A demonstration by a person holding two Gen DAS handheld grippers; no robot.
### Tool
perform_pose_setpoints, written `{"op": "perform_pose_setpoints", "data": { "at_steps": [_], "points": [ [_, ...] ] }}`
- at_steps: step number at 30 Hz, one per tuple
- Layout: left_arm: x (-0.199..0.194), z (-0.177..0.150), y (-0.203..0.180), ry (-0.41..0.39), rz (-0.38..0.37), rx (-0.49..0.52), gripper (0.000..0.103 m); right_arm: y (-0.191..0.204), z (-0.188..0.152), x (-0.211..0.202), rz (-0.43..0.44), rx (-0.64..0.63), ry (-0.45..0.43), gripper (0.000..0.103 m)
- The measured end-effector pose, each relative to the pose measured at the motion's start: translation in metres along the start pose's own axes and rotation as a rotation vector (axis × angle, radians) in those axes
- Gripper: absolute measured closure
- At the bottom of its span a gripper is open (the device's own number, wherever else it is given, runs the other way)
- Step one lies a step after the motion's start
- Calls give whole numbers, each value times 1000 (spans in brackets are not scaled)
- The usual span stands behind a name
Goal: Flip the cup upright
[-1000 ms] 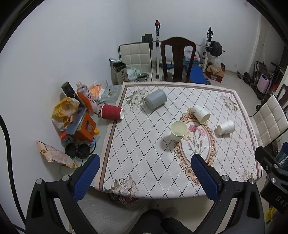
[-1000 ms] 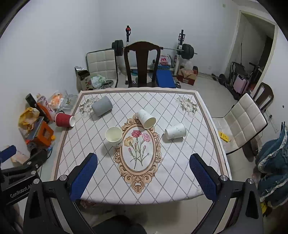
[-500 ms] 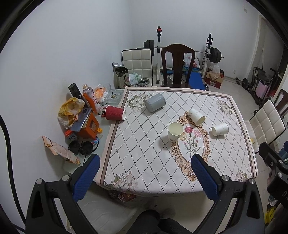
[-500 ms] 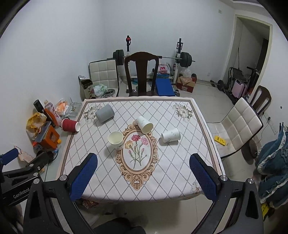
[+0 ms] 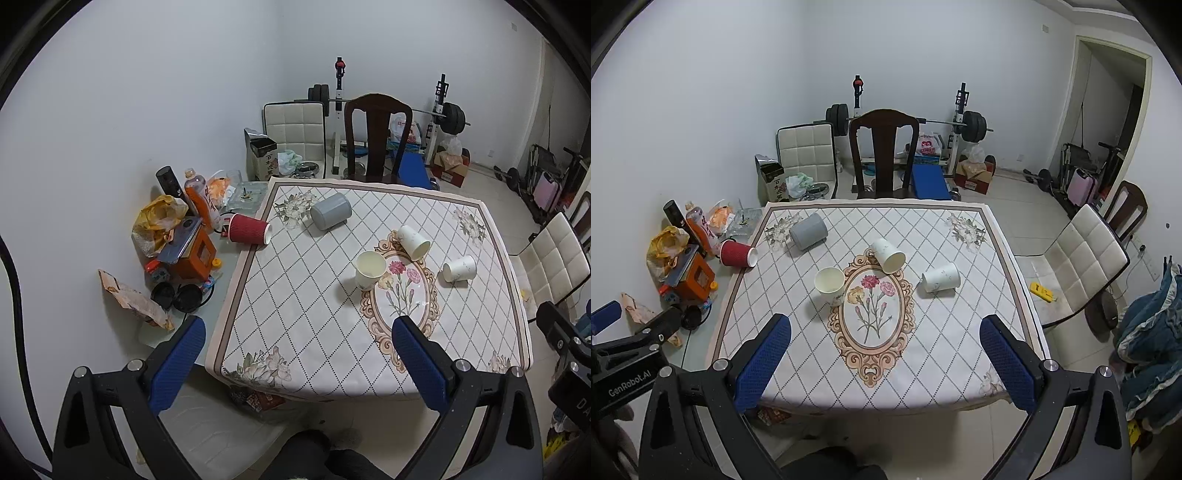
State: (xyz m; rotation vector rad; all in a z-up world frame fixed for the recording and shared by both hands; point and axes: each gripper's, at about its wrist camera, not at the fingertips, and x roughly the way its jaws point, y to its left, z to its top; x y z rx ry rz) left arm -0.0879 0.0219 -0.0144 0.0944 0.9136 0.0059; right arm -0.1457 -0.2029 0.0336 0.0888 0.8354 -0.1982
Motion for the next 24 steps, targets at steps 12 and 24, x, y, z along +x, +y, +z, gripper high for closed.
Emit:
{"op": "perform_pose_setpoints", "data": {
  "at_steps": [12, 24],
  "points": [
    [-6, -1, 0, -7, -2, -5, 0, -4, -5, -1, 3, 6, 1, 0],
    [-6, -1, 1, -8, -4, -4, 0, -2, -6, -2, 7, 4, 1, 0]
  ]
}}
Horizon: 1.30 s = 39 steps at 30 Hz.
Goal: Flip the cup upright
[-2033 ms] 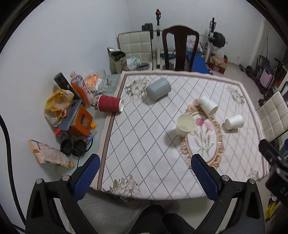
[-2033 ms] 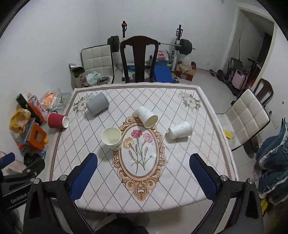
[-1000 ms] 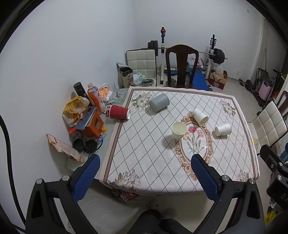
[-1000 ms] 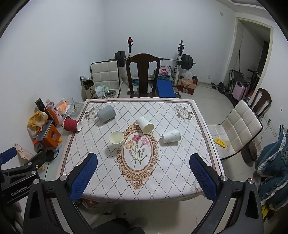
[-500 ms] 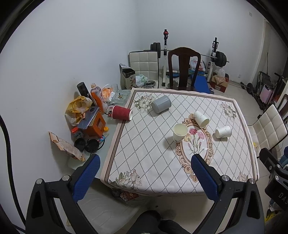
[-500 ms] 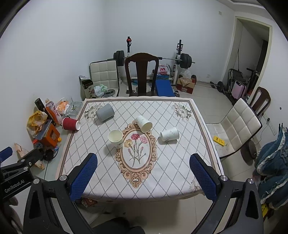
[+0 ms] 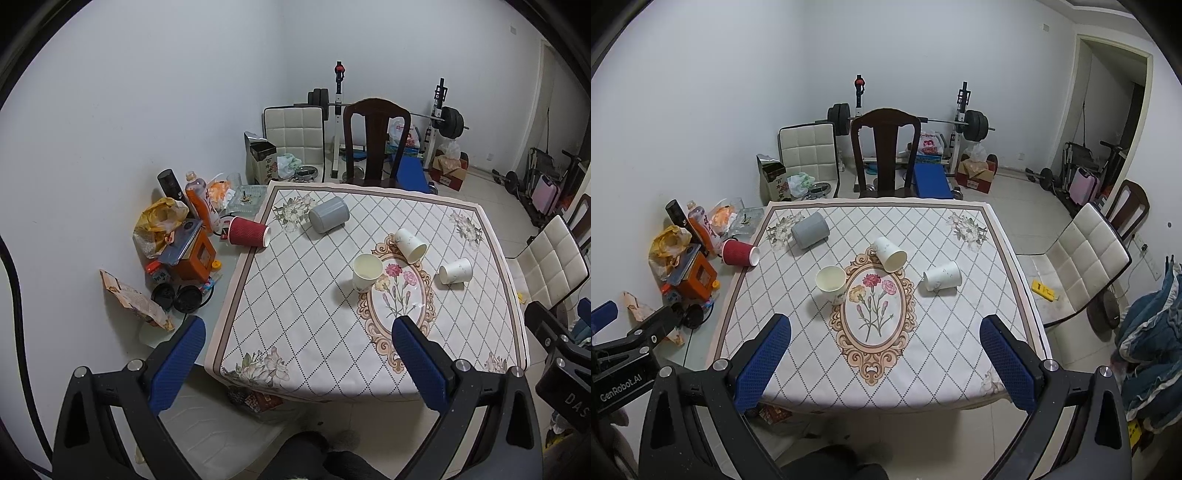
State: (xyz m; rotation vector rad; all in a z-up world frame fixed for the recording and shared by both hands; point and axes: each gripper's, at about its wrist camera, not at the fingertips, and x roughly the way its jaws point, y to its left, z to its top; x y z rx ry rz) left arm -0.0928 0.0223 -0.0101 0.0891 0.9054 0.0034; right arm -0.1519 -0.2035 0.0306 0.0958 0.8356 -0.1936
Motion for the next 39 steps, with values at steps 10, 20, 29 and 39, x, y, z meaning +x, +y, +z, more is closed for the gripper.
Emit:
{"op": "perform_pose_setpoints", "data": {
  "at_steps": [10, 20, 29, 39],
  "points": [
    [-5, 2, -1, -3, 0, -1, 0, 7, 3, 2, 12, -11, 4, 0],
    [-5, 1, 0, -3, -3, 1, 0, 9, 4, 4, 27, -23, 9, 0],
    [-4, 1, 0, -4, -2, 1, 0, 11, 3, 4, 29, -25, 8, 0],
    [-7, 2, 0, -7, 0, -2, 0, 12, 3, 3, 30, -24, 7, 0]
  ]
}}
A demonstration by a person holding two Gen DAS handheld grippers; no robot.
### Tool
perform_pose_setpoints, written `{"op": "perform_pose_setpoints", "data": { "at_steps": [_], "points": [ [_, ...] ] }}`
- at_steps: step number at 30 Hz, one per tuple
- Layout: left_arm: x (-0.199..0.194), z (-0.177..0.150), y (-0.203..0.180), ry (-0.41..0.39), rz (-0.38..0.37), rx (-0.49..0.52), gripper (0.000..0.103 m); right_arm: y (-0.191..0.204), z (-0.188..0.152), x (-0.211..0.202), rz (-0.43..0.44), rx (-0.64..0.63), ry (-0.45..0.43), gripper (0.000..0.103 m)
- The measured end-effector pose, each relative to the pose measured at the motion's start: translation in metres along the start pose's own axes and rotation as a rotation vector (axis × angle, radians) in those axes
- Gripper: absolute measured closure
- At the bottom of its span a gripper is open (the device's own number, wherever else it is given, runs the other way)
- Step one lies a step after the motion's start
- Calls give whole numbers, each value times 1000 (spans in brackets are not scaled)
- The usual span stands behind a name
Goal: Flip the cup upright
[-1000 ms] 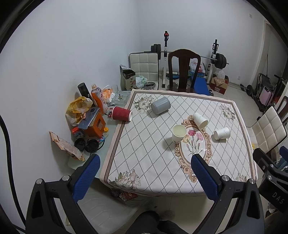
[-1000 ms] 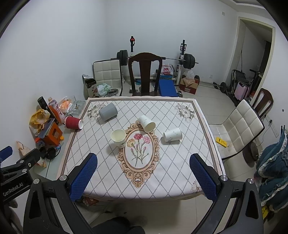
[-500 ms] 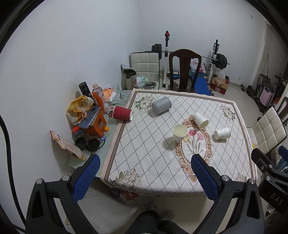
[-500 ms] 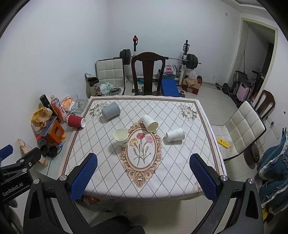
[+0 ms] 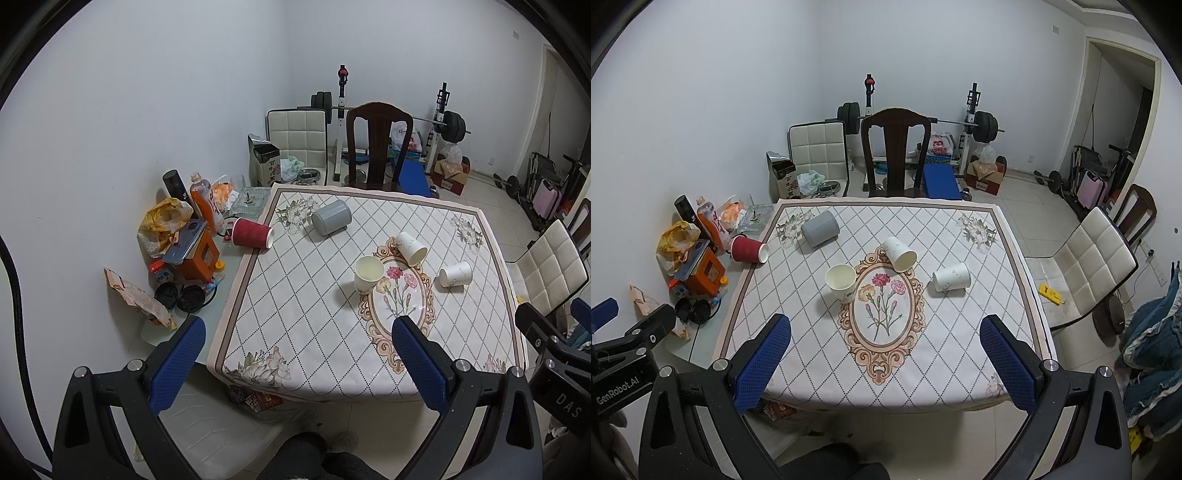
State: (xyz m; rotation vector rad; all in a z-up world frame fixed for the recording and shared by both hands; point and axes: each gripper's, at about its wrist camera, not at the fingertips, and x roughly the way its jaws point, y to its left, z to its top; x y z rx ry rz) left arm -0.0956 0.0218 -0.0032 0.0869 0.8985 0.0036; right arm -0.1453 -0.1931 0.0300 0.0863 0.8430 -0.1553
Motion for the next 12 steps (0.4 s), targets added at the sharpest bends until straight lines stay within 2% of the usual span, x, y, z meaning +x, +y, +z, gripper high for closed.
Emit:
{"op": "perform_pose_setpoints", "data": {
  "at_steps": [12],
  "points": [
    [1, 0, 0, 4, 0, -1, 0, -1, -1, 0, 1, 1, 0, 0]
  ]
}}
